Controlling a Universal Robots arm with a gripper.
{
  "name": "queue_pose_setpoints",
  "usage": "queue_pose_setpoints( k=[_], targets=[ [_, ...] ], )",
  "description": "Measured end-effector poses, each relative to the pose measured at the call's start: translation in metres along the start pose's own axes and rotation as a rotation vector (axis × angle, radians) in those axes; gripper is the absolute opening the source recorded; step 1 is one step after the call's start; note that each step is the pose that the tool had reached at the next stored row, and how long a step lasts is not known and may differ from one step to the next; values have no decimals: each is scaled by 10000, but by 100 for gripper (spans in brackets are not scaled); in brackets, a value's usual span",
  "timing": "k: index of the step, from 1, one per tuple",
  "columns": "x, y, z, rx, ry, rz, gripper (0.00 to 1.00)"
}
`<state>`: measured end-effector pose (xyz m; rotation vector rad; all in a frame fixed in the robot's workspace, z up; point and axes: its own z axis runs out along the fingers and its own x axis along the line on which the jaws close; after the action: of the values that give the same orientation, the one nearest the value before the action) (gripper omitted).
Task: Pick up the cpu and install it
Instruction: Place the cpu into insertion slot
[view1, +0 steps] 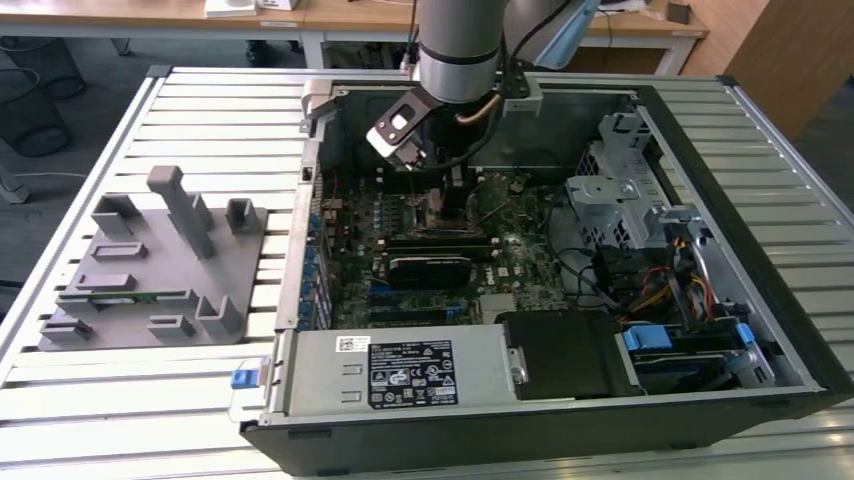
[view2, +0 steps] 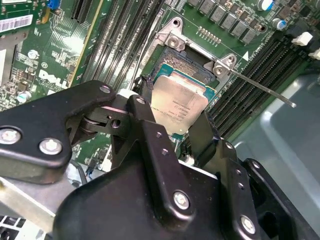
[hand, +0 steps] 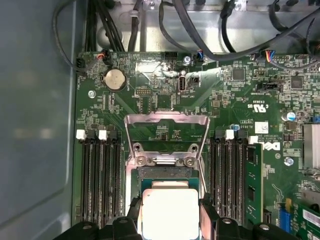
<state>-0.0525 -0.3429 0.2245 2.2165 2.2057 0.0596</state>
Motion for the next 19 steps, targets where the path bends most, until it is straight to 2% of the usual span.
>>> queue_pose_setpoints(
  k=[6, 19],
  targets=[
    [2, -4, 89, 0, 9, 1, 54],
    [18, -8, 207, 0, 7, 30, 54]
  ],
)
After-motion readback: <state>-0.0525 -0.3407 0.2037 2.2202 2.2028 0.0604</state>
